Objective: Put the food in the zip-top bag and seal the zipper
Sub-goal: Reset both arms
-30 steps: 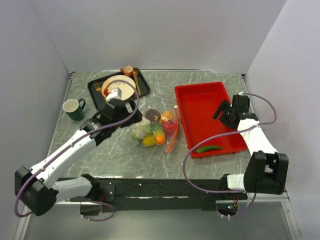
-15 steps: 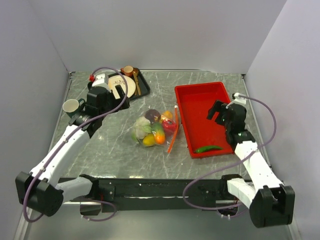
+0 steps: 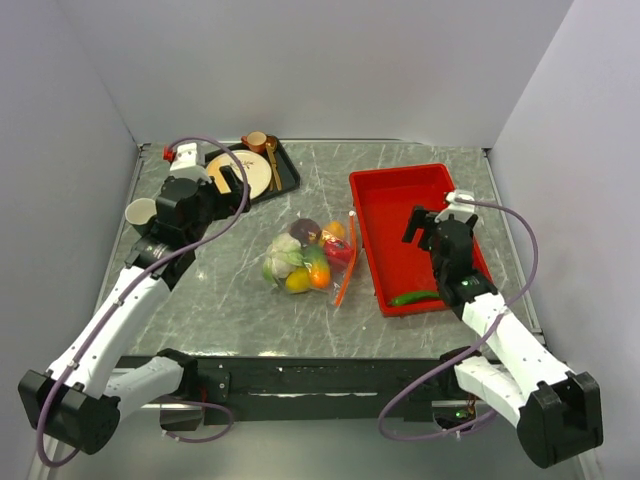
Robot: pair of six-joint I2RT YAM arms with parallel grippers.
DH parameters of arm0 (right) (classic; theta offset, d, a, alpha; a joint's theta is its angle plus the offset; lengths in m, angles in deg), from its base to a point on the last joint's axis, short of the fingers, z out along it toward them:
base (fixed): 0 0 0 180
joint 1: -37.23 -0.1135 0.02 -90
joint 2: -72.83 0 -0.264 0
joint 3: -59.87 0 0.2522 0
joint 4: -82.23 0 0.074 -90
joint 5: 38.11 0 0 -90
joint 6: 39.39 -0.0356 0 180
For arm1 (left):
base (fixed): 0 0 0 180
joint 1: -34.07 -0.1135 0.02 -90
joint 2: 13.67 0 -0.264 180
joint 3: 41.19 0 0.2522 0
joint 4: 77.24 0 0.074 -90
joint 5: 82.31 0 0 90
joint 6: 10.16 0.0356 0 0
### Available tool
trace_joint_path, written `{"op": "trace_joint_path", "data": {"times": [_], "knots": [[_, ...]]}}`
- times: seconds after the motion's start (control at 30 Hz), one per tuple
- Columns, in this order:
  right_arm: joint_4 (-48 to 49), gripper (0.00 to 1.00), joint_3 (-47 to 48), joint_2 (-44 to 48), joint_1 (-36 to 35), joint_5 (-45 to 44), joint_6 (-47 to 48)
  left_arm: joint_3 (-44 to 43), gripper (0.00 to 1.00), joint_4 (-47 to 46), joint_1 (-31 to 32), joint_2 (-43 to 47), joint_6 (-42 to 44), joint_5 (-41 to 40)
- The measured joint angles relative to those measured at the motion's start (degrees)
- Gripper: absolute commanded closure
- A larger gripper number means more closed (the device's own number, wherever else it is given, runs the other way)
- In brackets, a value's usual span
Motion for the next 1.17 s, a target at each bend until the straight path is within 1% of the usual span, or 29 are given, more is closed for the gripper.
{"op": "trace_joint_path", "data": {"times": [0.07, 0.17, 0.27, 0.33, 0.53, 0.7, 0.87, 1.0, 1.07, 1.17], "knots": [[0.98, 0.0, -0.44, 0.92, 0.0, -2.03, -0.33, -0.26, 0.01, 0.96, 0.0, -0.63, 0.04, -0.98], [5.2, 0.0, -4.04, 5.55, 0.0, -4.24, -1.07, -0.42, 0.01, 1.22, 0.0, -0.79, 0.0, -2.67], [9.2, 0.0, -7.5, 8.87, 0.0, -5.62, -1.36, 0.0, 0.01, 0.24, 0.0, -0.02, 0.07, -3.69], [10.64, 0.0, -9.07, 9.44, 0.0, -6.64, -1.51, 0.79, 0.01, -0.63, 0.0, 0.96, -0.04, -4.33], [11.1, 0.0, -9.22, 8.0, 0.0, -9.33, -1.84, 1.9, 0.01, -2.78, 0.0, 2.56, -0.17, -6.01], [9.49, 0.0, -7.32, 2.82, 0.0, -11.06, -1.38, 1.95, 0.01, -2.95, 0.0, 2.03, -0.15, -7.58], [11.26, 0.0, -6.95, 0.33, 0.0, -12.48, 0.57, 4.0, 0.01, -7.13, 0.0, 1.4, 3.39, -10.01], [14.19, 0.0, -7.15, -1.29, 0.0, -15.17, 0.85, 5.44, 0.01, -11.56, -0.76, -2.25, 6.62, -12.68], [14.78, 0.0, -7.15, -1.6, 0.0, -15.37, 1.07, 5.66, 0.01, -12.85, -1.55, -4.92, 7.37, -12.46], [14.99, 0.0, -7.21, -1.4, 0.02, -16.04, 1.05, 7.02, 0.01, -13.64, -2.25, -6.6, 7.5, -12.37]]}}
